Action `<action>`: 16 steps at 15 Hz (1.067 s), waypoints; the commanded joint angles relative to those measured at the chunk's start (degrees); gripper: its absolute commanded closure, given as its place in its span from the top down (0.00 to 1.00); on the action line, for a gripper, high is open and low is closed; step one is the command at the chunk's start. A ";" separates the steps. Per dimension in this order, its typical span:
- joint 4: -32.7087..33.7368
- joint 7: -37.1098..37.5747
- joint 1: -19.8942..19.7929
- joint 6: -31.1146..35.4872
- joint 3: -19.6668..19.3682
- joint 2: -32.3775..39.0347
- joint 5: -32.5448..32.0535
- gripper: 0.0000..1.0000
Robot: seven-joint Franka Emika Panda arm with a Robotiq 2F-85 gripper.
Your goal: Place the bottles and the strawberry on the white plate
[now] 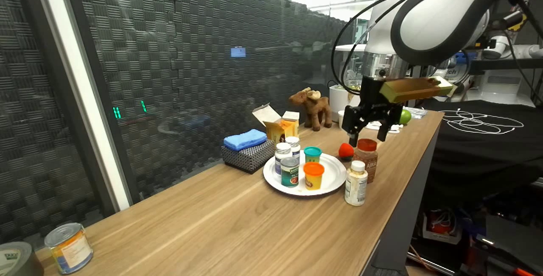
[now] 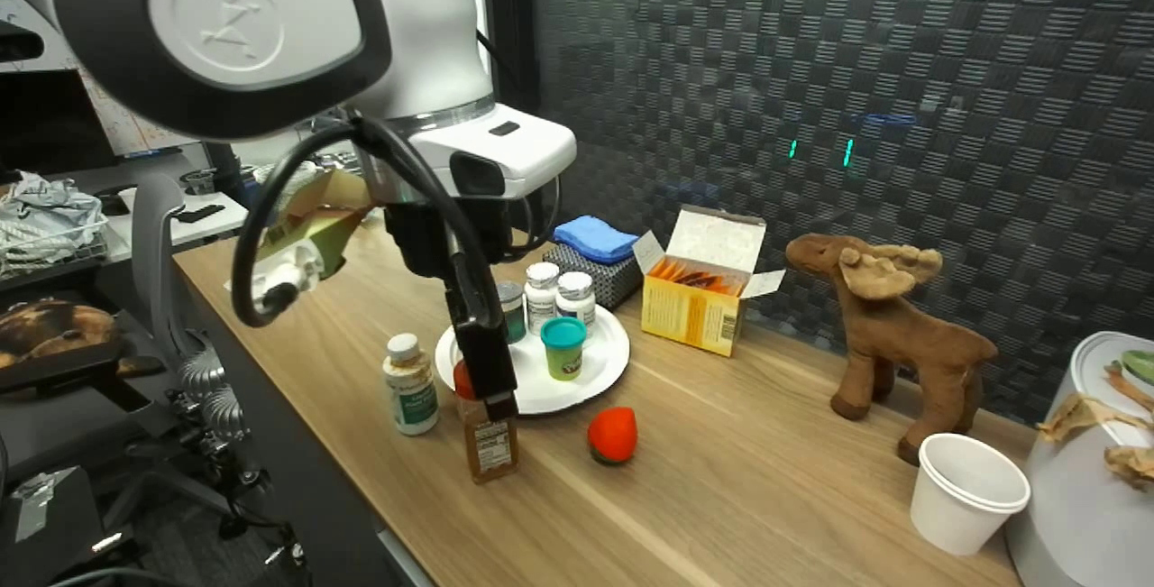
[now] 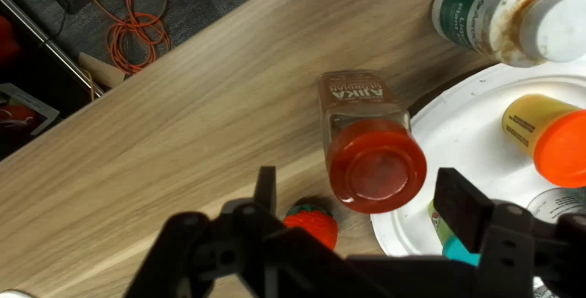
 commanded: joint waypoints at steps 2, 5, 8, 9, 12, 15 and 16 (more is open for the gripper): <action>1.14 -4.45 0.81 0.91 -0.10 0.59 3.37 0.49; 0.45 -7.07 1.55 0.57 0.17 -0.26 6.47 0.26; 0.22 -7.30 2.13 -0.53 0.56 -1.58 7.92 0.23; 0.27 -6.09 2.11 -1.09 0.75 -2.17 6.82 0.23; 0.74 -1.67 1.52 -3.51 1.63 -4.44 0.95 0.23; 2.08 1.47 1.37 -7.45 2.82 -6.45 -3.33 0.23; 2.71 1.92 1.46 -8.72 3.30 -6.74 -3.90 0.23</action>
